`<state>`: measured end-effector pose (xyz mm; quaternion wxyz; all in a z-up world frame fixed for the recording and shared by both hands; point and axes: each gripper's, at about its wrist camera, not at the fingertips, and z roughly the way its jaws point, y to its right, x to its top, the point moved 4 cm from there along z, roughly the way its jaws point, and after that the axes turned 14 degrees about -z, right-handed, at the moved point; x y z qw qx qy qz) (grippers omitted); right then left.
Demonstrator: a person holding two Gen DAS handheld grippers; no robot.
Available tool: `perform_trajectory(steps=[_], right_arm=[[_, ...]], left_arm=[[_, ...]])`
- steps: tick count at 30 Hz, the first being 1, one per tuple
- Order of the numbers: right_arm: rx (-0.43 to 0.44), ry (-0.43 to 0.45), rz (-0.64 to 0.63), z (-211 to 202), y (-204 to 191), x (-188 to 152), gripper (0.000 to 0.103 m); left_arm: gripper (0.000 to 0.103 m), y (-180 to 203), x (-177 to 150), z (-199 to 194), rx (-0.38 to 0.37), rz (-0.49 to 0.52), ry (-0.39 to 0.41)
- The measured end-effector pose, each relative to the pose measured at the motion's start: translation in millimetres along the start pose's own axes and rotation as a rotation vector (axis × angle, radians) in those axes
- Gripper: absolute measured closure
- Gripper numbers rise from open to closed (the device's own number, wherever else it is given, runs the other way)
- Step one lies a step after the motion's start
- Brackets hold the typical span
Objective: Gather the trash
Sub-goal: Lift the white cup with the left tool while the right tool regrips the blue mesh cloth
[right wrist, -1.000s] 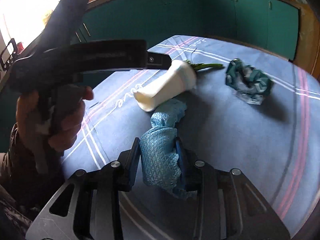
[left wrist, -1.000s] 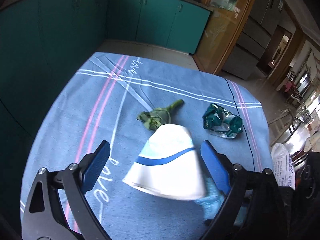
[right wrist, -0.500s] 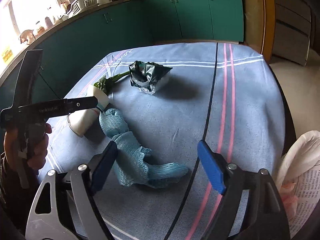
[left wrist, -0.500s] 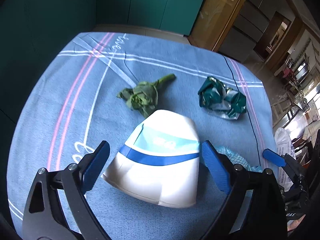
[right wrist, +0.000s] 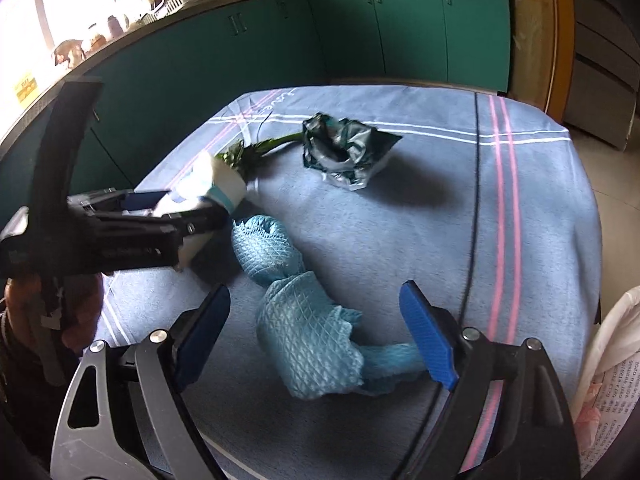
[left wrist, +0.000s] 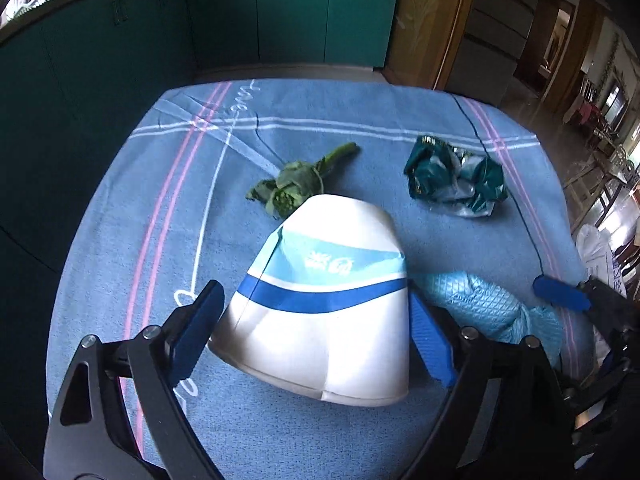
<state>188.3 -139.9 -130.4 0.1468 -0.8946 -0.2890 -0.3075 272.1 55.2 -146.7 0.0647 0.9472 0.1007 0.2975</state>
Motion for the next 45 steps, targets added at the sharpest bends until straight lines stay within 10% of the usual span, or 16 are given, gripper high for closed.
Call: perform_trajectory(steps=[7, 14, 17, 26, 45], right_arm=[[-0.02, -0.007, -0.011, 9.5, -5.4, 2.9, 0.019], [-0.055, -0.011, -0.032, 8.5, -8.5, 3.7, 0.064], [-0.12, -0.009, -0.031, 0.5, -3.8, 1.5, 0.068], [-0.345, -0.033, 0.064, -28.7, 46.3, -16.4, 0.068], [-0.319, -0.04, 0.111, -18.0, 56.1, -21.8, 0.043]], left_arm=[[0.015, -3.5, 7.9, -30.7, -0.026, -0.018, 0.123], [0.015, 0.9, 6.7, -43.7, 0.033, 0.015, 0.199], [0.015, 3.5, 3.6, -46.2, 0.04, 0.023, 0.205], [0.015, 14.4, -4.7, -46.7, 0.053, 0.063, 0.212], [0.015, 43.9, -37.7, -24.1, -0.009, 0.146, 0.102]])
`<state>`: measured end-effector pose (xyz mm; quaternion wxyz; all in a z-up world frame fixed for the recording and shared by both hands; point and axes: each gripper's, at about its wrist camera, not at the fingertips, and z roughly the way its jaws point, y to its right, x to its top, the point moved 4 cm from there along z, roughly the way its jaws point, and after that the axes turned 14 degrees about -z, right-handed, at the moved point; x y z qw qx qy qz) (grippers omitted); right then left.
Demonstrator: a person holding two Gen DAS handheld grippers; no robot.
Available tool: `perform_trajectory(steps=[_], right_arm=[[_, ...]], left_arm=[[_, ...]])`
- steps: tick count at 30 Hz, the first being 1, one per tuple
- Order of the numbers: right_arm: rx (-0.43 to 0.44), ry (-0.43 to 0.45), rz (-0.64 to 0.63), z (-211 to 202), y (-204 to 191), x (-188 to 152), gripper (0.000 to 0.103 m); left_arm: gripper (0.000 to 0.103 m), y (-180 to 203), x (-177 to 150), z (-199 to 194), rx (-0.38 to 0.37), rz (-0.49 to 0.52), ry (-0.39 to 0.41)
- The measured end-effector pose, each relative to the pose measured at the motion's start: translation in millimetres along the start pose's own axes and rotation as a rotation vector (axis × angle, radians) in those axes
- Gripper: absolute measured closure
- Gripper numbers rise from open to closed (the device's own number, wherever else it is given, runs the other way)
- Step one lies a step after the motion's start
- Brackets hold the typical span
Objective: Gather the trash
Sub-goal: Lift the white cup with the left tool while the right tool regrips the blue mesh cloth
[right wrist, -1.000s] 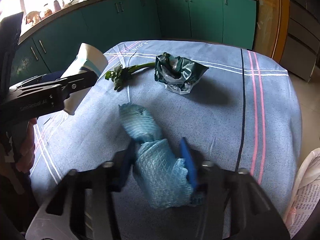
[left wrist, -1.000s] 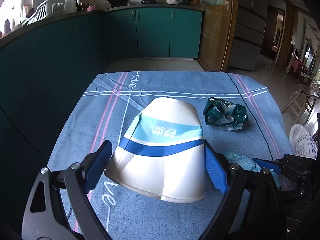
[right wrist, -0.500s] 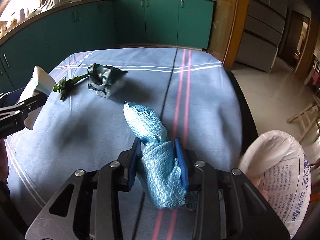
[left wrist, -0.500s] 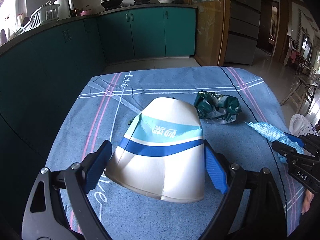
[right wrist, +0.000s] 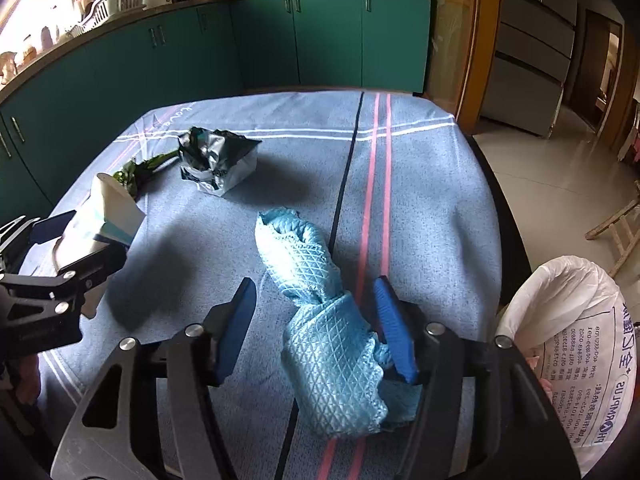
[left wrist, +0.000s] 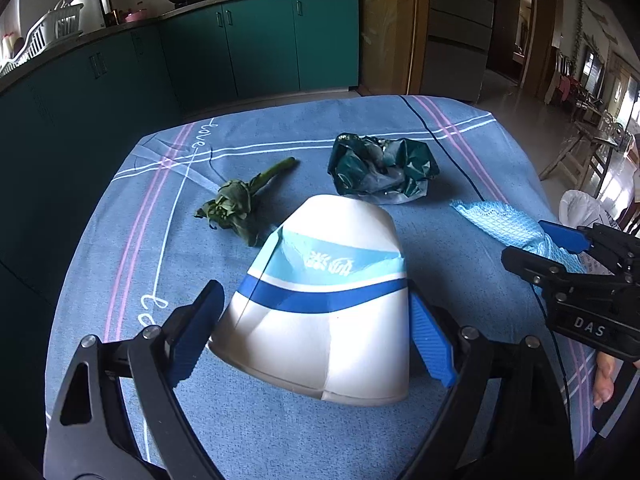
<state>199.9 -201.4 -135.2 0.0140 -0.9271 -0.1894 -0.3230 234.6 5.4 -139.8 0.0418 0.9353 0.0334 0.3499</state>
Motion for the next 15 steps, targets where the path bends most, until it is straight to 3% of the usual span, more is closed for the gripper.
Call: perform_trajectory(steps=[9, 13, 15], right_arm=[[-0.011, -0.015, -0.025, 7.2, -5.7, -0.4, 0.043], [0.0, -0.008, -0.016, 5.3, -4.0, -0.9, 0.067], [0.008, -0.002, -0.015, 3.6, -3.5, -1.3, 0.072]], left_arm=[[0.015, -3.4, 1.0, 0.6, 0.007, -0.003, -0.004], [0.015, -5.6, 2.7, 1.2, 0.01, -0.011, -0.003], [0.015, -6.7, 3.4, 0.6, 0.012, -0.015, 0.001]])
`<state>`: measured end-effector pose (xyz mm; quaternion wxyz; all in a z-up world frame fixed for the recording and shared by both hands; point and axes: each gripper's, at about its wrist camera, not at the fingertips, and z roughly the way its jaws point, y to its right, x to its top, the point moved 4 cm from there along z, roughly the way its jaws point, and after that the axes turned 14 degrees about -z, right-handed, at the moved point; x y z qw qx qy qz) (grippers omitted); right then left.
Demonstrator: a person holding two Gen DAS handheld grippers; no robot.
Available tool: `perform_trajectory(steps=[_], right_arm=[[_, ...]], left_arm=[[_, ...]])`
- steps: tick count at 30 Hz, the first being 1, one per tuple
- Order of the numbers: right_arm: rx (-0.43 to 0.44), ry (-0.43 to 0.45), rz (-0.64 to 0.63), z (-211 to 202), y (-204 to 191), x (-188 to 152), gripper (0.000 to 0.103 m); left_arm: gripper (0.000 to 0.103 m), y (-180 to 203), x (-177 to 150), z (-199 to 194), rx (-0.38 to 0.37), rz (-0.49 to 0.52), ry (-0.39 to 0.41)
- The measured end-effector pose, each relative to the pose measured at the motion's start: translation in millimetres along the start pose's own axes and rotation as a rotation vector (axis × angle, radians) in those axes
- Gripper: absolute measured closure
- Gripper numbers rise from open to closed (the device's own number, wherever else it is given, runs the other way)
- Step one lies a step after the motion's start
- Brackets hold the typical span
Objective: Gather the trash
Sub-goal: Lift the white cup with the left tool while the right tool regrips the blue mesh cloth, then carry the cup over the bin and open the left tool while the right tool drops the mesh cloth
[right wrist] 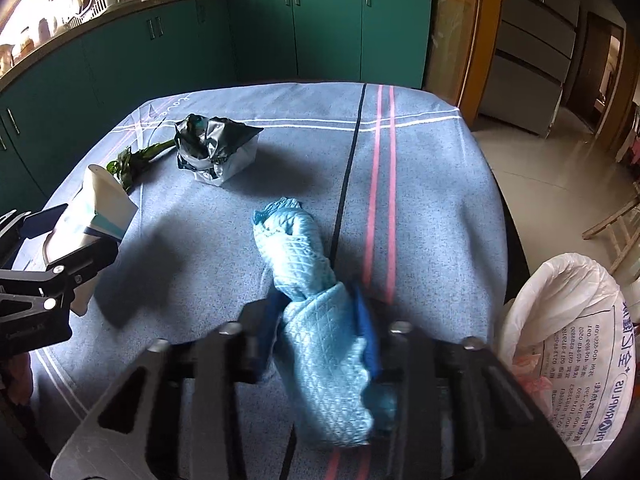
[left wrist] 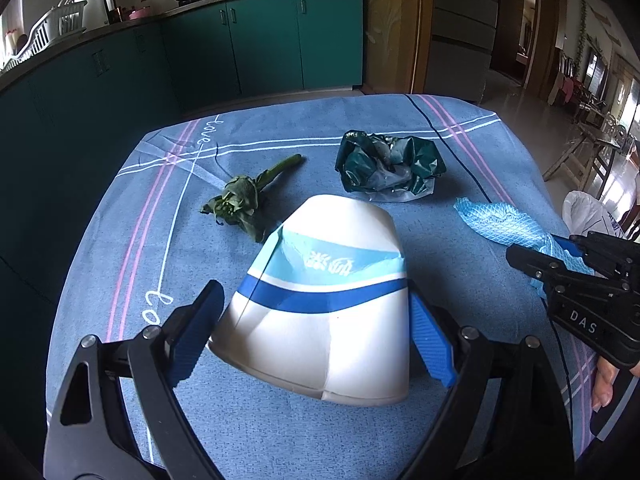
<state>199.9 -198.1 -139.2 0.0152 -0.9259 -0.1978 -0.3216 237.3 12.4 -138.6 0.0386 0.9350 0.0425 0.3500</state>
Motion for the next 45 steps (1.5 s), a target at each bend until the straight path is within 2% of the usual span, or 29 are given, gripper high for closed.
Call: perform_trajectory(steps=[3, 11, 19, 25, 29, 33, 37, 40, 45], right_arm=[[0.006, 0.023, 0.009, -6.8, 0.7, -0.8, 0.073], [0.002, 0.159, 0.03, -42.1, 7.0, 4.9, 0.073], [-0.06, 0.251, 0.055, -78.9, 25.3, -1.8, 0.073], [-0.133, 0.278, 0.123, -104.1, 57.4, -18.2, 0.073], [-0.209, 0.288, 0.203, -123.8, 89.9, -36.7, 0.073], [-0.265, 0.286, 0.303, -141.5, 124.4, -59.1, 0.073], [-0.347, 0.269, 0.344, -154.8, 148.7, -77.1, 0.073], [-0.365, 0.255, 0.381, -158.3, 161.2, -88.9, 0.073], [-0.439, 0.186, 0.417, -156.4, 179.3, -105.3, 0.073]], left_arm=[[0.015, -0.1, 0.7, -1.2, 0.003, -0.009, 0.009], [0.015, -4.8, 3.5, -8.6, 0.008, -0.034, 0.04], [0.015, 1.2, 5.9, -30.1, 0.008, -0.007, 0.115], [0.015, 11.7, 3.8, -41.3, -0.031, -0.016, 0.113], [0.015, 40.5, -2.0, -43.6, -0.054, 0.027, 0.111], [0.015, 81.7, -10.5, -41.5, -0.104, 0.069, 0.073], [0.015, 138.4, -19.4, -36.3, -0.181, 0.126, 0.015], [0.015, 182.3, -28.5, -34.3, -0.207, 0.185, 0.014], [0.015, 244.5, -50.3, -24.4, -0.259, 0.268, -0.039]])
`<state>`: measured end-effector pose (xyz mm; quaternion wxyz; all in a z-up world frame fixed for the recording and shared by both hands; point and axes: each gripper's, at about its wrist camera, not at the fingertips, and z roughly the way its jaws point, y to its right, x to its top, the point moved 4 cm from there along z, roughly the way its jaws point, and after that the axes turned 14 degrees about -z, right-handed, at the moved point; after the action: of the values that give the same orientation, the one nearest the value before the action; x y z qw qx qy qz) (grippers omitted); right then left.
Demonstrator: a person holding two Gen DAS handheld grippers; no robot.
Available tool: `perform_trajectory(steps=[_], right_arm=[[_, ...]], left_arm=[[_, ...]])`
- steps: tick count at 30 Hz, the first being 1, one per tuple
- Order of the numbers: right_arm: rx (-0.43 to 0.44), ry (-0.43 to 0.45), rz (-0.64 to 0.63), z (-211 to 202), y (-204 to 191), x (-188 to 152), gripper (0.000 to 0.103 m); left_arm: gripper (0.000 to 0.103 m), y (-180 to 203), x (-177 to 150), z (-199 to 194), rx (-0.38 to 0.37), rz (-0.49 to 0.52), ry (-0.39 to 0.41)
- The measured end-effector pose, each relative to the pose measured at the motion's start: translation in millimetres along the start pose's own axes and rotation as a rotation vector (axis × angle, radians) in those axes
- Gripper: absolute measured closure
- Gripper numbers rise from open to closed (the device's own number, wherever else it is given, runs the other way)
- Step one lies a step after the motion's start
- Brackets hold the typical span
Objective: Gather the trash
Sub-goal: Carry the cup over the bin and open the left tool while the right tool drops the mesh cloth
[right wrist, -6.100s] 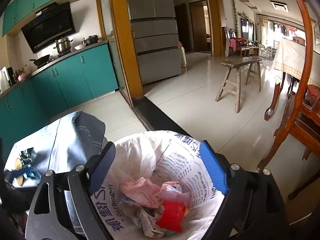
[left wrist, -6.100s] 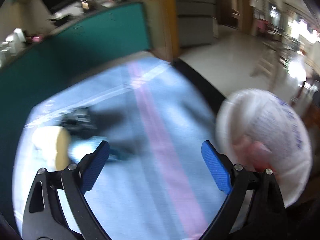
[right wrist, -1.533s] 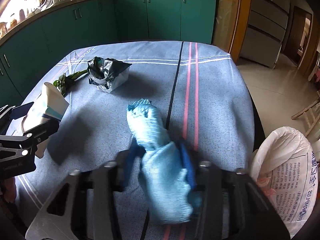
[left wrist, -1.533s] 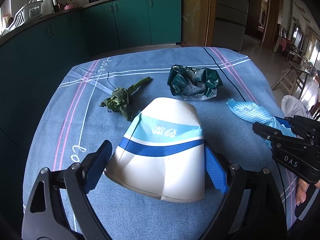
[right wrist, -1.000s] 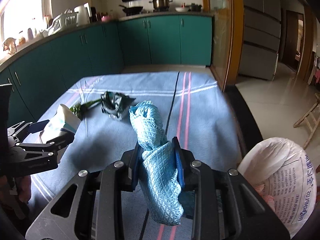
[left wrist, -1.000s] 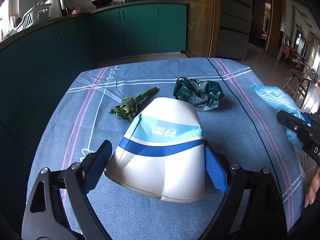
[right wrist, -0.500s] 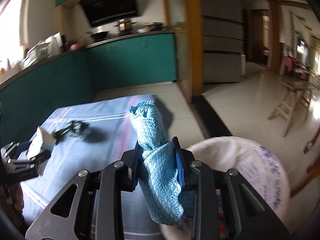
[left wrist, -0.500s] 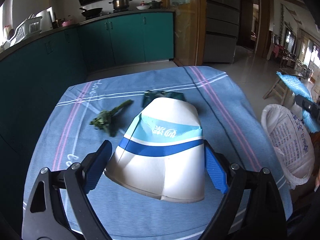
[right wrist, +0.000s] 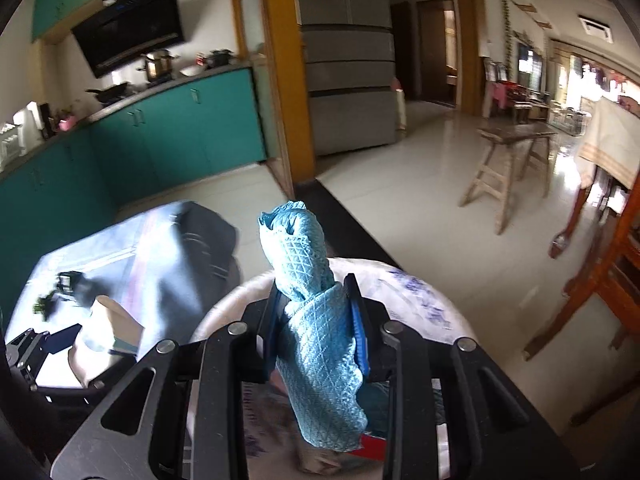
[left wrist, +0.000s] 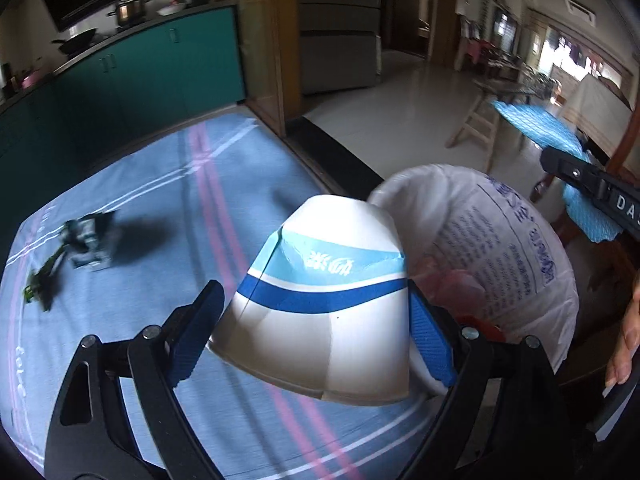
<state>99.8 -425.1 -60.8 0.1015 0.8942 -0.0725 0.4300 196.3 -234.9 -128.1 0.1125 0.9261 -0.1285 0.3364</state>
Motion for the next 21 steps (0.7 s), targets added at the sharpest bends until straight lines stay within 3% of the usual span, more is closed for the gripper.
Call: perform_trajectory(steps=[10, 17, 21], right_arm=[[-0.068, -0.08, 0.063, 14.5, 34.6, -15.1, 0.072], [-0.103, -0.096, 0.065, 16.5, 36.2, -16.5, 0.047], [-0.101, -0.076, 0.057, 14.9, 30.1, -12.3, 0.04]], left_arm=[[0.014, 75.0, -13.1, 24.6, -0.065, 0.108, -0.075], [0.011, 63.0, -10.4, 17.3, -0.058, 0.096, -0.076], [0.011, 37.8, -1.3, 10.4, -0.035, 0.055, -0.062]])
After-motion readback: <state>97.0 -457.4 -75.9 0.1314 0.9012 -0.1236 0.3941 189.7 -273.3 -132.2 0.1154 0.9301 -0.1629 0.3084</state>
